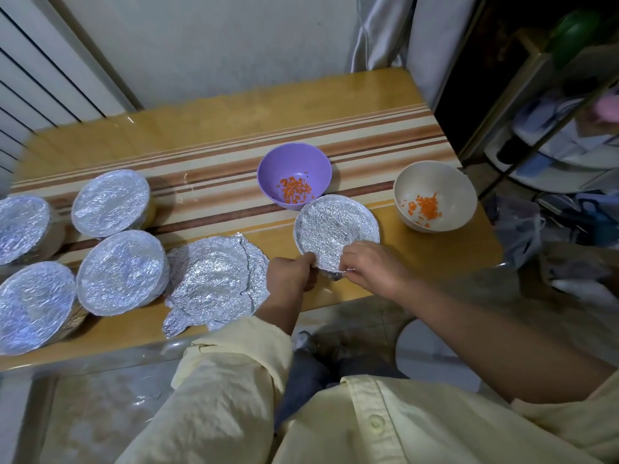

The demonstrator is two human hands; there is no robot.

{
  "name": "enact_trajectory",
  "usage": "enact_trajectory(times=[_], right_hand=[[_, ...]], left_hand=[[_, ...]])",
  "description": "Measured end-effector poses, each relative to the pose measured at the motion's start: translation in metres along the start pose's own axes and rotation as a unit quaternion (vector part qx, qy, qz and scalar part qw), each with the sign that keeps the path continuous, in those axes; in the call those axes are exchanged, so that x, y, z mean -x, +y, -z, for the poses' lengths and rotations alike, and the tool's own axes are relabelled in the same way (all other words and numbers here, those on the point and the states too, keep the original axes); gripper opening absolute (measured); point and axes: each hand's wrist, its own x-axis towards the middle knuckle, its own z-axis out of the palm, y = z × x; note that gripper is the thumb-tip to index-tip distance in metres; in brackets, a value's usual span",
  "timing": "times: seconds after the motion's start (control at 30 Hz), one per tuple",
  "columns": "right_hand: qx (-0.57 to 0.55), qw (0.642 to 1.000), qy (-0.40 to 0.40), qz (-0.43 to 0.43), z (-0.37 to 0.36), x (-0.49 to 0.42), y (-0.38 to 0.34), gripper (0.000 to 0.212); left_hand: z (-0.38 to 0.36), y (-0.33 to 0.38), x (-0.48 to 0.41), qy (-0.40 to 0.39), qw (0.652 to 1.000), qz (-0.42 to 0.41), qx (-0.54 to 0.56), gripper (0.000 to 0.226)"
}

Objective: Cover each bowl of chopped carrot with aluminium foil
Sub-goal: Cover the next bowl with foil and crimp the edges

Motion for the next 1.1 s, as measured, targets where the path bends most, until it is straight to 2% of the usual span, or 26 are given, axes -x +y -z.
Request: enact_trajectory(times=[0.13,0.27,0.7,0.87,1.0,1.1], right_hand=[[-0.016,1.0,0.008,-0.019,0.001,-0.002,-0.001,0.02],[-0.031,0.999,-0.01,-0.019,-0.003,-0.004,-0.003,0.018],[-0.031,0.998,-0.038,-0.038,-0.012,-0.006,-0.007,0.012],[-0.034,0.998,-0.02,-0.048,-0.011,-0.003,-0.006,0.016],[-0.031,0.998,-0.023,-0.047,-0.011,-0.004,-0.007,0.016],[-0.03,0.998,-0.021,-0.051,-0.012,-0.003,-0.009,0.017]], left_hand=[[-0.003,-0.01,0.008,-0.013,0.994,0.024,0.108,0.029],[-0.009,-0.016,0.009,0.035,0.985,0.034,0.168,0.03],[-0.002,-0.01,0.0,0.06,0.994,-0.02,0.092,0.034],[0.004,-0.013,0.001,0.011,0.998,-0.016,0.059,0.025],[0.003,-0.017,0.0,0.002,0.999,-0.003,0.033,0.032],[-0.003,-0.022,-0.013,0.02,1.0,-0.004,0.015,0.02]])
